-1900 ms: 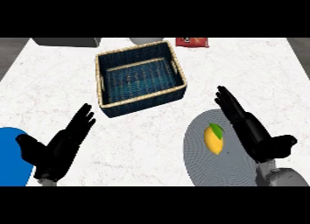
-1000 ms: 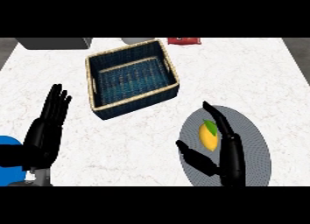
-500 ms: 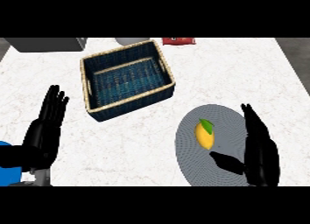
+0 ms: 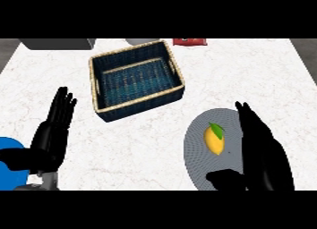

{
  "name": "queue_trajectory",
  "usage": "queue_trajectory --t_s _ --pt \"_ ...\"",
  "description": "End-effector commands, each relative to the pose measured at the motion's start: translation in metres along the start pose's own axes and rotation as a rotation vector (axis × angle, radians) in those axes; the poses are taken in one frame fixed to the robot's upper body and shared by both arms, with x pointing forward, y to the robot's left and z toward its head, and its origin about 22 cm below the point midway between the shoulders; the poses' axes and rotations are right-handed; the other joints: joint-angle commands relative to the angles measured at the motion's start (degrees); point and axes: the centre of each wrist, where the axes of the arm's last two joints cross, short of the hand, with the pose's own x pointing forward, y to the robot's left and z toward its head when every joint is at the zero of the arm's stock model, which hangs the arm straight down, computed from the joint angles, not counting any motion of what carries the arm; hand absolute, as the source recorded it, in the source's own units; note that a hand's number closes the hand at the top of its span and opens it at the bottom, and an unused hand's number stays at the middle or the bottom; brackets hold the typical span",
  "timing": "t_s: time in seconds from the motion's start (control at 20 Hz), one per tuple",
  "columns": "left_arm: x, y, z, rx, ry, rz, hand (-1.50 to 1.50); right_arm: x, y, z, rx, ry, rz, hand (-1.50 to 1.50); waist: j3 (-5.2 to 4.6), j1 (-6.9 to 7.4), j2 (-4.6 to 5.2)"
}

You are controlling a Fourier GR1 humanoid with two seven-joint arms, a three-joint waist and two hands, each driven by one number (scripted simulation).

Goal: Pick the lemon from the placemat and place it in the basket

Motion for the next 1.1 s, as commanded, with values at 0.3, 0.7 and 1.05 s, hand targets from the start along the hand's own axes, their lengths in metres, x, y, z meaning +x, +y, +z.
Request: queue_trajectory --t_s 0.3,0.7,1.05 --pt "-0.005 0.006 -0.002 0.005 -0.007 0.011 0.00 0.035 -0.021 0.001 0.037 0.213 0.164 -1.50 0.20 0.38 0.29" --pt "0.006 -0.007 -0.004 -0.015 -0.018 0.000 0.00 0.022 0.000 -0.012 0.076 0.242 0.164 -1.50 0.39 0.47 0.34" --pt "0.018 -0.010 -0.010 -0.032 -0.018 0.010 0.00 0.028 0.030 0.001 0.090 0.190 0.141 -1.50 0.42 0.66 0.30"
